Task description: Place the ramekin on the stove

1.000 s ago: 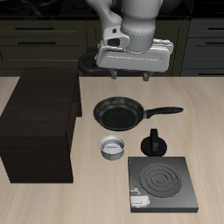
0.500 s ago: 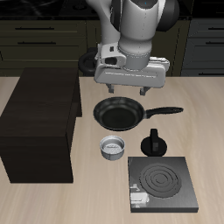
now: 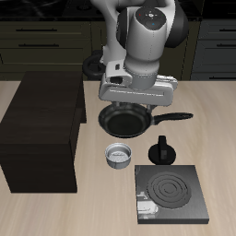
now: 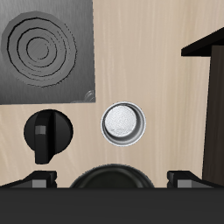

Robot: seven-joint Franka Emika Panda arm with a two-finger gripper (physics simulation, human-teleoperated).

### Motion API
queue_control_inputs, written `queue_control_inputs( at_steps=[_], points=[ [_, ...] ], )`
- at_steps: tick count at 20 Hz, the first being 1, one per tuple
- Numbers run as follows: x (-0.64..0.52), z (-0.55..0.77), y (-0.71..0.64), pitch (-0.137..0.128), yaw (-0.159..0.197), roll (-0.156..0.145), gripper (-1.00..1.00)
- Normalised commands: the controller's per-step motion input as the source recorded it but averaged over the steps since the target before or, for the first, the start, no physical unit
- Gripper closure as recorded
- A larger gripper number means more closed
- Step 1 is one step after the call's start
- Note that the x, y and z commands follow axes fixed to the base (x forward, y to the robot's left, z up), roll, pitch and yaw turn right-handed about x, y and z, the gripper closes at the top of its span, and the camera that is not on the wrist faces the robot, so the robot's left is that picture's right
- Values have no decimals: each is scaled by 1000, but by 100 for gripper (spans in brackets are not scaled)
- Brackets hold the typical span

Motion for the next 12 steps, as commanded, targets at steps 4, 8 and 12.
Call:
queue_control_inputs(
  at_steps=[4, 8, 12],
  points=[
    [60, -250, 28, 31, -21, 8, -100],
    [4, -231, 80, 11, 3, 12, -100],
    [-24, -194, 109, -16, 17, 26, -100]
  ],
)
